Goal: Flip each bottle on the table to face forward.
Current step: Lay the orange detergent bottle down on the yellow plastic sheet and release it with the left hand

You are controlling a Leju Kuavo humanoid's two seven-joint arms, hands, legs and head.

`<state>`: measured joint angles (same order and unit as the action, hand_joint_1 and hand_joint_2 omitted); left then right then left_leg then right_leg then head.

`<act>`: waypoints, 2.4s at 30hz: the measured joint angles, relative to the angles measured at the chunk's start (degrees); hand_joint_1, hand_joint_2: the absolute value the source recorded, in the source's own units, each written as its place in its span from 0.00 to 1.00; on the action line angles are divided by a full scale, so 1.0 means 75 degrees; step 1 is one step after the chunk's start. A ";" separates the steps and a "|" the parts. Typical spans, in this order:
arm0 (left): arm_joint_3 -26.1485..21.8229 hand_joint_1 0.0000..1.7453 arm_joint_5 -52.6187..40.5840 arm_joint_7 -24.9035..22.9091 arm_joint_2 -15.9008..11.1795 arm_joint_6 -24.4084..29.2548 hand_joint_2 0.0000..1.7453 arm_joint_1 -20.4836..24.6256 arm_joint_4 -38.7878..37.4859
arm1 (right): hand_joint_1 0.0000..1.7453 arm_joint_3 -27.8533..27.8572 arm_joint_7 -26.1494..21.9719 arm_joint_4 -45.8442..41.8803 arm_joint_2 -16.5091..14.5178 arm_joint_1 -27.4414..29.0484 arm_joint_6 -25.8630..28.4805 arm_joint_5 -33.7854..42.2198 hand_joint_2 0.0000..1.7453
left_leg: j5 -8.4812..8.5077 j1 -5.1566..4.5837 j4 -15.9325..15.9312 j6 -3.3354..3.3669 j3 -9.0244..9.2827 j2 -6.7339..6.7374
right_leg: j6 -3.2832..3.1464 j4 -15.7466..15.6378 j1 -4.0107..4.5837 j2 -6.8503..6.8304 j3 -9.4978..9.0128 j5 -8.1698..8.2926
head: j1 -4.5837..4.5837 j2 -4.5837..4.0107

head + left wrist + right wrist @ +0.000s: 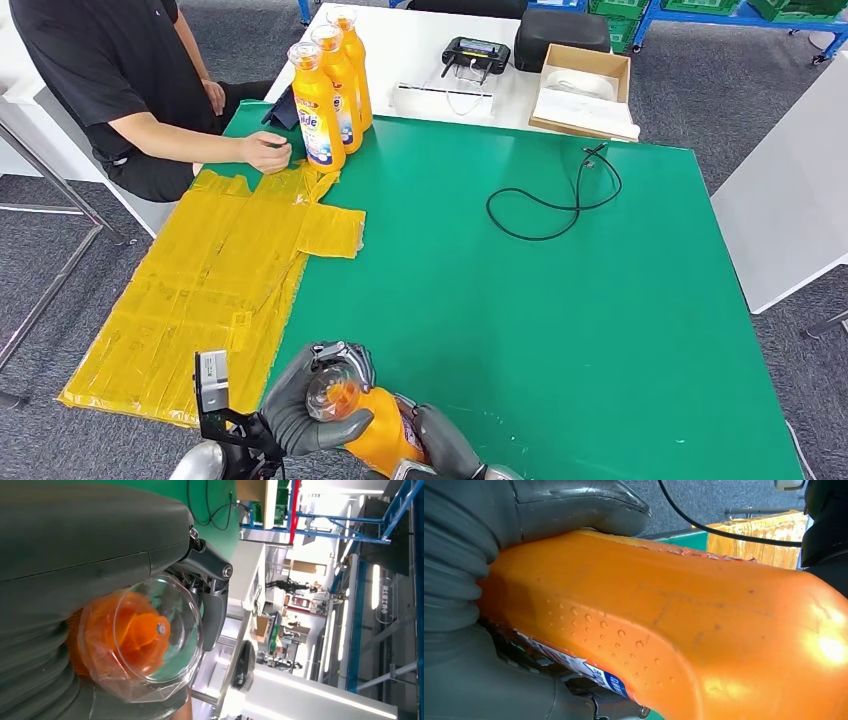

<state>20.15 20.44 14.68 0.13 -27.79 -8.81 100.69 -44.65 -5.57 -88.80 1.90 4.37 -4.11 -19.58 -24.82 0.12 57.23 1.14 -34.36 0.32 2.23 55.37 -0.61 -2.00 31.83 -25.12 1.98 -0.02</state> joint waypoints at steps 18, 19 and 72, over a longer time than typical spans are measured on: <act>-0.0255 1.00 -0.0545 0.0472 -0.0150 0.0301 1.00 -0.0231 0.0520 | 0.00 0.0490 -0.0133 -0.1129 -0.0077 0.0412 0.0744 -0.1081 0.00 | 0.0000 0.0000 0.0000 0.0000 -0.0002 -0.0001 | 0.0000 0.0000 0.0000 0.0000 0.0002 0.0000 | 0.0000 0.0000; -0.0386 1.00 -0.0516 0.0498 -0.0166 0.0254 1.00 -0.0244 0.0587 | 0.00 0.0521 -0.0129 -0.1254 -0.0046 0.0458 0.0785 -0.1110 0.00 | 0.0000 0.0000 0.0000 0.0000 -0.0002 -0.0001 | 0.0000 0.0000 0.0000 0.0000 0.0002 0.0000 | -0.0001 0.0000; 0.0551 1.00 -1.3260 0.0557 -0.2215 0.5776 1.00 0.1647 -0.1135 | 0.00 0.1194 -0.0251 -0.2621 -0.0206 0.0316 0.0412 -0.0938 0.00 | 0.0003 0.0001 0.0000 0.0001 0.0000 0.0004 | -0.0001 0.0004 0.0000 0.0001 0.0003 0.0001 | -0.0001 0.0000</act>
<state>24.28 -79.01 18.86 -16.48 15.53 3.54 92.18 -35.69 -7.46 -108.45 0.35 6.75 -1.03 -26.62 -24.80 0.13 57.23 1.14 -34.36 0.35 2.23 55.40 -0.61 -1.99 31.85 -25.11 1.97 -0.02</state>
